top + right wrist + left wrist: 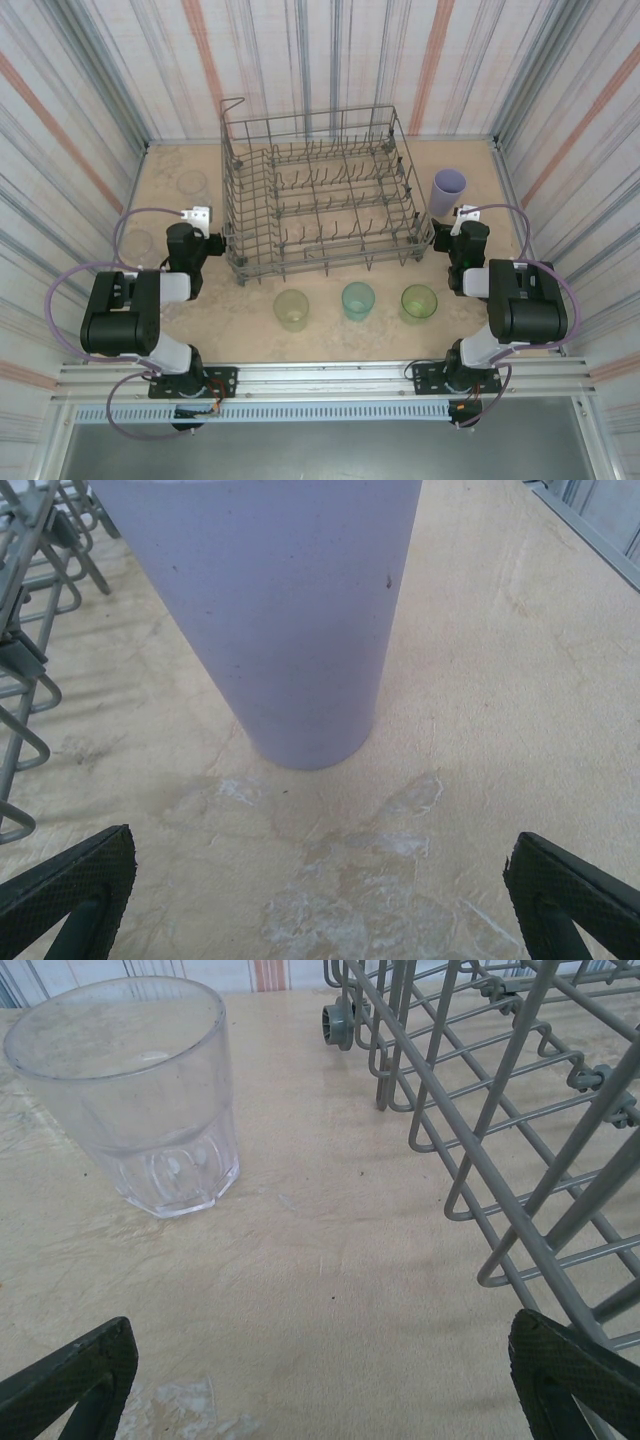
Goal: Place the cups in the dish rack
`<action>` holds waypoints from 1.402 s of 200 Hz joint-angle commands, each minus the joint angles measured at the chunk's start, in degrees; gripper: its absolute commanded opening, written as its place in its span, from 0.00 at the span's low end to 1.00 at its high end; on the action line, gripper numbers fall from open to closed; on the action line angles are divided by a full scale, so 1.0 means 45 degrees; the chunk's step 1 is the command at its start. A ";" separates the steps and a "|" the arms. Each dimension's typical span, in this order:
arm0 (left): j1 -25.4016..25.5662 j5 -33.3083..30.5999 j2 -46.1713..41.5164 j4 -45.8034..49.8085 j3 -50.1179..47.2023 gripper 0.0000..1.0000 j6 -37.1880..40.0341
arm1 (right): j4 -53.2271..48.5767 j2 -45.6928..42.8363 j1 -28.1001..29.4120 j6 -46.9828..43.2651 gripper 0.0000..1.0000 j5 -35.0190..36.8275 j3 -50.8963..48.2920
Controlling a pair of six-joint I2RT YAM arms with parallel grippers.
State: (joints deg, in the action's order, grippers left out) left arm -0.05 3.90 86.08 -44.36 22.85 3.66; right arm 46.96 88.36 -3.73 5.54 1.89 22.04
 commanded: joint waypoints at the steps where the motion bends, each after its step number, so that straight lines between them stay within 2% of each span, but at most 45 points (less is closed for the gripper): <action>1: 0.0049 -0.0377 -0.0426 0.0795 0.0494 0.99 -0.0114 | -0.0354 -0.0456 0.0159 0.0357 0.99 0.0276 0.0219; 50: 0.0104 -0.1337 -0.0839 0.1138 0.0505 0.99 -0.0426 | -0.0752 -0.1029 0.0172 0.0483 0.99 0.0761 0.0162; 101: 0.0431 -0.2526 -0.1735 0.1427 0.0266 0.99 -0.0510 | -0.2370 -0.2749 0.0139 0.0736 0.99 0.1400 0.0335; 133: 0.1041 -0.3720 -0.2440 0.2353 0.0563 0.99 -0.0238 | -0.5234 -0.3740 0.0137 0.1574 0.99 0.1646 0.1457; 155: 0.1323 -0.4751 -0.3188 0.3657 0.1072 0.99 -0.0909 | -0.7980 -0.3926 0.0151 0.2741 0.99 0.1969 0.2938; 176: 0.1326 -0.5878 -0.4169 0.5703 0.1638 0.99 -0.3275 | -1.0626 -0.4118 0.0420 0.2825 0.99 0.1928 0.4373; 207: 0.1399 -0.6674 -0.5871 0.8068 0.2145 0.99 -0.5325 | -1.1792 -0.5467 0.0704 0.3188 0.99 0.1884 0.4687; 239: 0.1399 -0.7679 -0.7288 1.0895 0.3263 0.99 -0.6514 | -1.3552 -0.6281 0.0745 0.3834 0.99 0.2073 0.5332; 280: 0.1387 -0.7100 -0.7778 1.4852 0.6239 0.99 -0.7048 | -1.7460 -0.5283 0.0905 0.4136 0.99 0.1168 0.8496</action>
State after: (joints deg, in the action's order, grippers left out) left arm 5.76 -27.33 52.21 7.73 42.85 -23.70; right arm -16.86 61.71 -0.45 21.93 9.13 50.72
